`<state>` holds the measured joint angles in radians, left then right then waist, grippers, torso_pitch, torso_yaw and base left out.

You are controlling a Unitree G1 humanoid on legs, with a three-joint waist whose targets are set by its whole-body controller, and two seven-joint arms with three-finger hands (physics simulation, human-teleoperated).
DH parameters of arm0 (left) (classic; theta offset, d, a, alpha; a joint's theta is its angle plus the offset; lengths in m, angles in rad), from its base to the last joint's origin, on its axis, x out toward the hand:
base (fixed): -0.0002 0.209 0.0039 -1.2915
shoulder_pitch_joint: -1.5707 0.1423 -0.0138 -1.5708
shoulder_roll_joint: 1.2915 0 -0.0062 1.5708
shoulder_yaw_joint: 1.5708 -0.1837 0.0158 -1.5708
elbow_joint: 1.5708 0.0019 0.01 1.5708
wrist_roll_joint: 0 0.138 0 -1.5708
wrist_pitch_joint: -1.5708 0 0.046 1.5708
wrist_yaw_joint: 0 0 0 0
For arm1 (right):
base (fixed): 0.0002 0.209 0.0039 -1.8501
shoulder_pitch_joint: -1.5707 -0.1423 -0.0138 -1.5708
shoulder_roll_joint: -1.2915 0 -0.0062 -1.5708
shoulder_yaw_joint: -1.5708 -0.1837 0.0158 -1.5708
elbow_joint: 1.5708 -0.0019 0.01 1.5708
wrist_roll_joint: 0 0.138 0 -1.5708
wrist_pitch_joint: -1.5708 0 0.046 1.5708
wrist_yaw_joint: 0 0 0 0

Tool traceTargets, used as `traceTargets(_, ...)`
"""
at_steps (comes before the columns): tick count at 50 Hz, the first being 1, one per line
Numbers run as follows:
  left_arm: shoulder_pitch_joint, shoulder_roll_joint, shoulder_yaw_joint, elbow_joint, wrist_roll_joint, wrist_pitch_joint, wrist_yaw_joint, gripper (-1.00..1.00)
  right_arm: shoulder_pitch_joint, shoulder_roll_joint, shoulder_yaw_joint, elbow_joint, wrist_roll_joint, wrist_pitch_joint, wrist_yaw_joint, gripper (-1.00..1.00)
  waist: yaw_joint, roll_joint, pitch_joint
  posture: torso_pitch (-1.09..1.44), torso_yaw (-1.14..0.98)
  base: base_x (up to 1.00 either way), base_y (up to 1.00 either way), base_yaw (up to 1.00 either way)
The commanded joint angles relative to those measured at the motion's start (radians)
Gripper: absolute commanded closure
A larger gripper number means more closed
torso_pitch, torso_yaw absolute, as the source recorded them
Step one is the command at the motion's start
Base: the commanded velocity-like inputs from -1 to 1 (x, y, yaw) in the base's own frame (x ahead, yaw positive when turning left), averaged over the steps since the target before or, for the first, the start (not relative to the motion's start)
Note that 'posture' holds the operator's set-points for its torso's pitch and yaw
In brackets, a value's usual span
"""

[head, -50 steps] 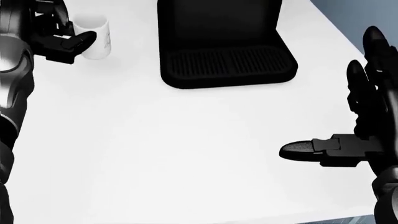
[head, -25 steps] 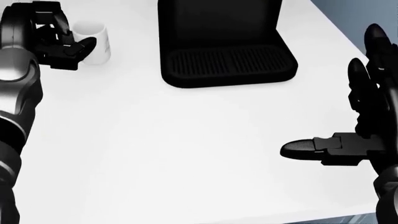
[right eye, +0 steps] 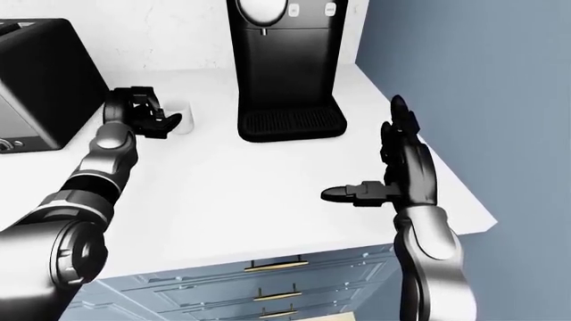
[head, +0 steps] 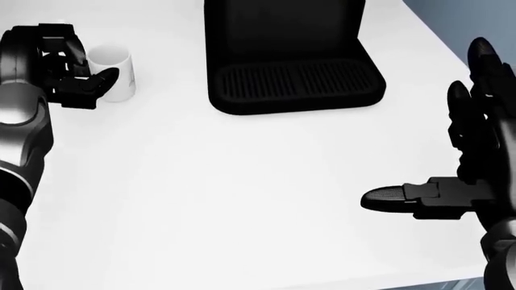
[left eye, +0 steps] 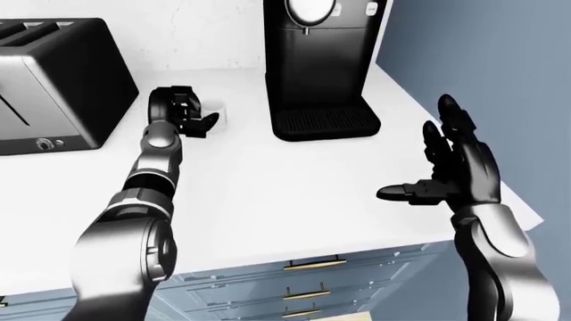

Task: Pick the mug from under the coffee machine dispenser and place it on the counter.

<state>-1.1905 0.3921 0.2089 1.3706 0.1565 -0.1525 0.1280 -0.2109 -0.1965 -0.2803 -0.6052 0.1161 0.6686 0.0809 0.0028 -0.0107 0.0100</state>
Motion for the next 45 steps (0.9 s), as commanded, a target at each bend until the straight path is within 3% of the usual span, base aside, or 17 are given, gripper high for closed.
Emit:
traceTargets(1, -0.044, 0.013, 0.003, -0.047, -0.002, -0.034, 0.006, 1.0, -0.022, -0.009, -0.007, -0.033, -0.001, -0.03, -0.001, -1.0, -0.001, 0.002, -0.028, 0.0, 0.0, 0.0, 0.0, 0.0)
traceTargets(21, -0.032, 0.003, 0.008, -0.045, -0.007, -0.038, -0.001, 0.97, -0.026, -0.01, -0.006, -0.037, -0.003, -0.026, 0.002, -1.0, 0.0, 0.003, -0.028, 0.0, 0.0, 0.0, 0.0, 0.0)
traceTargets(22, -0.032, 0.003, 0.009, -0.044, -0.009, -0.035, -0.004, 0.59, -0.026, -0.01, -0.006, -0.038, -0.003, -0.025, 0.002, -1.0, 0.0, 0.003, -0.028, 0.0, 0.0, 0.0, 0.0, 0.0)
traceTargets(24, -0.033, 0.003, 0.009, -0.045, -0.01, -0.033, -0.004, 0.38, -0.028, -0.011, -0.007, -0.039, -0.002, -0.022, 0.002, -1.0, 0.0, 0.003, -0.028, 0.0, 0.0, 0.0, 0.0, 0.0)
traceTargets(26, -0.032, 0.002, 0.008, -0.045, -0.009, -0.031, -0.004, -0.15, -0.025, -0.011, -0.007, -0.037, -0.004, -0.026, 0.002, -1.0, 0.0, 0.003, -0.028, 0.0, 0.0, 0.0, 0.0, 0.0)
traceTargets(29, -0.031, 0.002, 0.01, -0.045, -0.011, -0.032, -0.005, -0.51, -0.025, -0.011, -0.006, -0.037, -0.005, -0.028, 0.004, -1.0, 0.0, 0.003, -0.028, 0.0, 0.0, 0.0, 0.0, 0.0)
traceTargets(33, -0.031, 0.001, 0.01, -0.045, -0.013, -0.031, -0.006, -0.65, -0.024, -0.011, -0.006, -0.035, -0.006, -0.03, 0.005, -1.0, 0.0, 0.003, -0.029, 0.0, 0.0, 0.0, 0.0, 0.0)
traceTargets(45, -0.038, 0.004, 0.012, -0.049, -0.024, -0.027, -0.018, -0.58, -0.024, -0.011, -0.007, -0.035, -0.008, -0.031, 0.006, -1.0, 0.0, 0.003, -0.029, 0.0, 0.0, 0.0, 0.0, 0.0)
